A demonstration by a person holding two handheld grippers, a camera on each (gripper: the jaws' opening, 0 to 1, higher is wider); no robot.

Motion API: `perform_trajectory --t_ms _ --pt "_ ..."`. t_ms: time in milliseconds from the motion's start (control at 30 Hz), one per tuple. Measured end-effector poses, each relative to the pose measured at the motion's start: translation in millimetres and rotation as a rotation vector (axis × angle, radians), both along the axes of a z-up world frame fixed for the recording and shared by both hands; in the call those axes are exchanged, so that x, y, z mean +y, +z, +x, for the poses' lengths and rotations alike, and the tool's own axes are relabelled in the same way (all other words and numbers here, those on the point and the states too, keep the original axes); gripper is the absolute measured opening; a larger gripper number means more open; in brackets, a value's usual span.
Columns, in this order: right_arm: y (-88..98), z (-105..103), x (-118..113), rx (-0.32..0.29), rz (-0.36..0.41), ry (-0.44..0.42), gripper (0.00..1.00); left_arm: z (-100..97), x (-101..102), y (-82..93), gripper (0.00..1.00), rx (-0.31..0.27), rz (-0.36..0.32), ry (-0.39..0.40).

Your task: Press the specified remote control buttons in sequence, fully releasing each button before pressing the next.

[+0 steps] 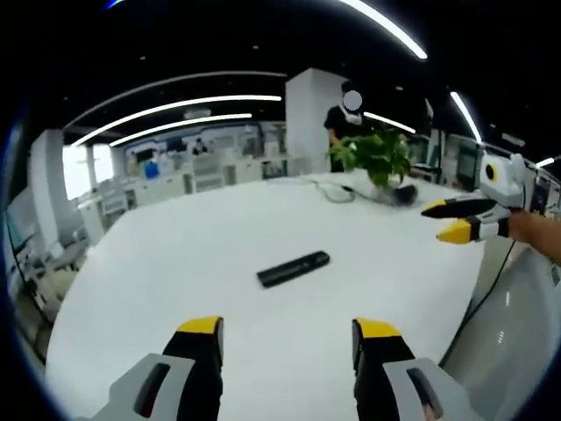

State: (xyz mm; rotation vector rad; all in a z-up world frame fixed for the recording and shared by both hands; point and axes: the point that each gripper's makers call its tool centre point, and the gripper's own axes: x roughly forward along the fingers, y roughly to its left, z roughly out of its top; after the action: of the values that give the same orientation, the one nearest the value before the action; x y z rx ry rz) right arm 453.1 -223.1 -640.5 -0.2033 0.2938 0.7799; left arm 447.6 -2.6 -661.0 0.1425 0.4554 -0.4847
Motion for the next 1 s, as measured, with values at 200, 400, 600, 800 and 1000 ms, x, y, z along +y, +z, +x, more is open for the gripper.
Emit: perform_trajectory --t_ms 200,400,600,800,1000 --pt "6.8 12.1 5.0 -0.023 -0.010 0.021 0.41 9.9 3.9 5.9 0.61 -0.014 0.011 -0.004" --pt "11.2 21.8 10.1 -0.038 -0.020 0.039 0.41 22.2 6.8 8.4 0.61 -0.022 0.014 -0.010" --pt "9.4 28.7 13.4 -0.030 -0.031 0.048 0.41 32.8 8.0 6.7 0.61 -0.024 0.022 -0.020" --pt "4.4 35.6 14.1 -0.014 -0.039 0.049 0.41 43.6 8.7 3.5 0.61 -0.022 0.034 -0.035" --pt "-0.7 42.3 15.7 -0.003 -0.053 0.055 0.41 52.2 8.3 -3.9 0.61 -0.010 0.043 -0.049"
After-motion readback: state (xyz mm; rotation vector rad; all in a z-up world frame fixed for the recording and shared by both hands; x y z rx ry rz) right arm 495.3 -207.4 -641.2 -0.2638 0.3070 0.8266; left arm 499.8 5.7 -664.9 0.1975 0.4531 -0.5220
